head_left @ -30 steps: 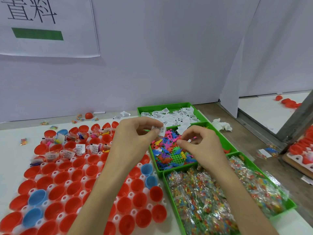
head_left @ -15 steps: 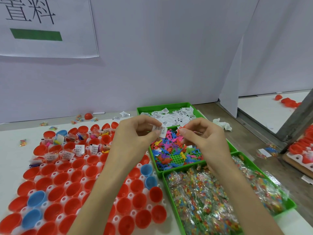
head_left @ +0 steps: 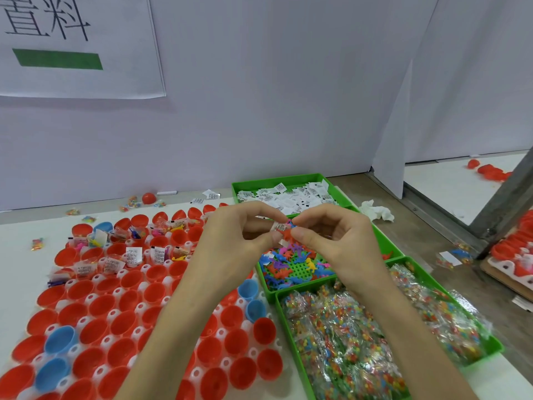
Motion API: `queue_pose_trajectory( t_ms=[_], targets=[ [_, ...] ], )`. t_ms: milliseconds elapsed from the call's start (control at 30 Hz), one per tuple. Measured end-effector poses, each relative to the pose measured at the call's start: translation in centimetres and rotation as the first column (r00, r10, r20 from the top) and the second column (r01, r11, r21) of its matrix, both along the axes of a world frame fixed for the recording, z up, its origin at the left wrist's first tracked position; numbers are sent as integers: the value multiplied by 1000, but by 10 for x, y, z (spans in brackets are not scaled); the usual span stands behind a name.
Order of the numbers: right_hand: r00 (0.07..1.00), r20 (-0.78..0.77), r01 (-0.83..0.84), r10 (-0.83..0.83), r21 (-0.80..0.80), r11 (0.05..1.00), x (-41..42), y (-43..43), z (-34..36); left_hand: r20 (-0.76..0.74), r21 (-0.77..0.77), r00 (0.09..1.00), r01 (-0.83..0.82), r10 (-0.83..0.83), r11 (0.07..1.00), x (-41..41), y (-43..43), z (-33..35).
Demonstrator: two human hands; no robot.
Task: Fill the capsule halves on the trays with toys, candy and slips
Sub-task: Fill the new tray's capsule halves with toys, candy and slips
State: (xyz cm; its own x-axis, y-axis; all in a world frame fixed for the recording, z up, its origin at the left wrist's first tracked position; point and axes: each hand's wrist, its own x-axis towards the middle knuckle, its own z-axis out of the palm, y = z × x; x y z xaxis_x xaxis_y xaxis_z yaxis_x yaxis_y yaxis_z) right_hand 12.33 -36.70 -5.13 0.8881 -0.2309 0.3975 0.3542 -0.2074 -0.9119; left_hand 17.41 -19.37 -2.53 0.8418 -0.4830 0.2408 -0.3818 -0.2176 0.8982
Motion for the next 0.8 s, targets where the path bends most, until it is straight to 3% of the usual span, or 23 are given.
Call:
queue_pose_trajectory(
  t_ms=[467, 600, 800],
  targets=[
    [999, 48, 13, -15, 34, 999, 0, 3, 1, -73, -50, 989, 125, -129, 991, 3, 5, 1],
    [999, 30, 38, -38, -3, 999, 0, 3, -1, -44, -89, 995, 82, -86, 993, 1, 4, 2],
    [1000, 2, -23, 23, 108, 994, -1, 8, 0, 16, -114, 1000, 5, -4, 993, -1, 1, 3]
  ],
)
